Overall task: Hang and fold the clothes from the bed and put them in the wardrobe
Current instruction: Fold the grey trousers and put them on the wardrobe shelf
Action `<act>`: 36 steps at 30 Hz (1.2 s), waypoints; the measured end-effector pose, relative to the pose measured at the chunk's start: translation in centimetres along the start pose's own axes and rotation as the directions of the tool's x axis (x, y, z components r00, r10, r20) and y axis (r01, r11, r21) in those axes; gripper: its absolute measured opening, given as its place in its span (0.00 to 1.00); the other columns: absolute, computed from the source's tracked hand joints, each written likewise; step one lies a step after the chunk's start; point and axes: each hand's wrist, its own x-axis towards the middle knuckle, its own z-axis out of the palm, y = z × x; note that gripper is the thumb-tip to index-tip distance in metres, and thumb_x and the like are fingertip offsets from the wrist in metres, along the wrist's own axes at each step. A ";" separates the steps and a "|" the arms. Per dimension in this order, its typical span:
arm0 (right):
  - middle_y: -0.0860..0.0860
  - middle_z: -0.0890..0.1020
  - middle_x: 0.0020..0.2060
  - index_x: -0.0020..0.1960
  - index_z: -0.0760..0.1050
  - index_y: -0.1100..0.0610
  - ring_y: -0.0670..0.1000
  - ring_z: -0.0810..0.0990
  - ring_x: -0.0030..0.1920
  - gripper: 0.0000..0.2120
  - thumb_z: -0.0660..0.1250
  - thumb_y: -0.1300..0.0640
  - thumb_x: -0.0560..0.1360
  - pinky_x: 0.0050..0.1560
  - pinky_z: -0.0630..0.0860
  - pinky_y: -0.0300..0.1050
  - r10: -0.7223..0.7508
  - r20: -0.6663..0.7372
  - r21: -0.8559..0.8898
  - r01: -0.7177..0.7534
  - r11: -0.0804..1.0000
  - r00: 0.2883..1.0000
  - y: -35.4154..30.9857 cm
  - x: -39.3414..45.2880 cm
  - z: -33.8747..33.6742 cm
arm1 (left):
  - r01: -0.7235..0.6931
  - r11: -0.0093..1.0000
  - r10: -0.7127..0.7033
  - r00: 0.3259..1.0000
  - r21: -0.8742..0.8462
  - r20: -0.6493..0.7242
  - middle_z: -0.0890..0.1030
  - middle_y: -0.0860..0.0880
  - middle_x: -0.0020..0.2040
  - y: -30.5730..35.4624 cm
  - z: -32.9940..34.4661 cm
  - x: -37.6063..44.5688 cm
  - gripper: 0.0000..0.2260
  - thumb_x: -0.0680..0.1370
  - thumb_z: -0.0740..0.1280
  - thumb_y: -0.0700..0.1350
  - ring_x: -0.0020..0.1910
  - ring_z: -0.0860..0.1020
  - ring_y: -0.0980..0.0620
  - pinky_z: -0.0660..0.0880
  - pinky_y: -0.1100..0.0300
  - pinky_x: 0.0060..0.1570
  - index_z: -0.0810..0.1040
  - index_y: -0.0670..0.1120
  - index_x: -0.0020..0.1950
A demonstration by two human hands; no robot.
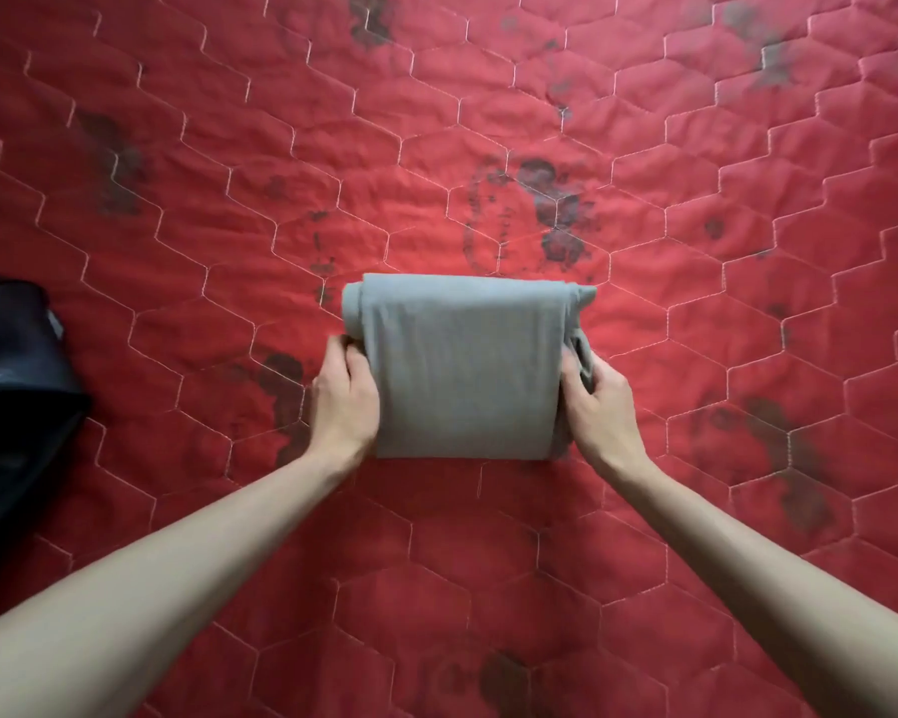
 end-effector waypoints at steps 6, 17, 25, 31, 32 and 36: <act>0.53 0.80 0.56 0.61 0.74 0.55 0.58 0.77 0.58 0.16 0.58 0.44 0.84 0.56 0.70 0.54 0.050 -0.156 -0.320 -0.098 0.942 0.987 2.2 0.5 1.8 | 0.032 0.936 -0.068 0.994 0.350 0.091 0.75 0.37 0.66 -2.2 1.2 0.1 0.17 0.86 0.52 0.53 0.64 0.75 0.34 0.70 0.44 0.57 0.67 0.45 0.71; 0.54 0.52 0.84 0.84 0.53 0.56 0.54 0.48 0.84 0.36 0.55 0.38 0.83 0.81 0.54 0.61 -0.392 0.139 -0.715 0.366 0.596 0.909 4.7 -1.3 6.6 | -0.595 0.547 0.488 0.798 0.588 0.354 0.49 0.45 0.85 -5.1 4.5 -1.9 0.31 0.84 0.54 0.60 0.84 0.47 0.45 0.54 0.40 0.79 0.54 0.49 0.85; 0.54 0.48 0.84 0.85 0.51 0.49 0.54 0.47 0.84 0.40 0.63 0.37 0.80 0.82 0.52 0.56 -0.285 -0.044 -0.554 0.214 0.805 0.958 4.6 -0.8 6.6 | -0.487 0.668 0.427 0.870 0.563 0.245 0.47 0.45 0.85 -5.0 4.8 -1.9 0.39 0.80 0.58 0.66 0.84 0.45 0.44 0.52 0.38 0.79 0.51 0.50 0.85; 0.51 0.71 0.72 0.79 0.62 0.48 0.54 0.68 0.72 0.39 0.73 0.39 0.74 0.74 0.64 0.50 0.097 -0.328 -0.166 -0.158 0.973 0.940 2.5 -1.8 6.5 | 0.113 0.945 -0.108 0.994 0.308 -0.033 0.67 0.41 0.71 -2.4 4.3 -2.8 0.52 0.65 0.75 0.70 0.70 0.65 0.38 0.65 0.44 0.70 0.59 0.44 0.78; 0.51 0.73 0.70 0.78 0.63 0.47 0.54 0.70 0.71 0.38 0.73 0.39 0.73 0.72 0.66 0.51 0.145 -0.318 -0.136 -0.196 0.971 0.937 2.0 -1.8 6.2 | 0.149 0.952 -0.147 0.989 0.269 -0.027 0.69 0.41 0.69 -2.1 4.1 -2.5 0.49 0.64 0.76 0.69 0.70 0.67 0.38 0.65 0.45 0.70 0.62 0.44 0.75; 0.52 0.80 0.65 0.73 0.63 0.48 0.59 0.77 0.67 0.38 0.70 0.31 0.71 0.69 0.69 0.59 0.325 -0.235 -0.152 -0.365 0.919 0.916 0.1 -1.0 5.6 | 0.293 0.938 -0.310 0.948 0.187 0.071 0.75 0.41 0.67 -1.1 2.5 -0.8 0.45 0.63 0.78 0.69 0.69 0.73 0.39 0.71 0.47 0.68 0.69 0.43 0.67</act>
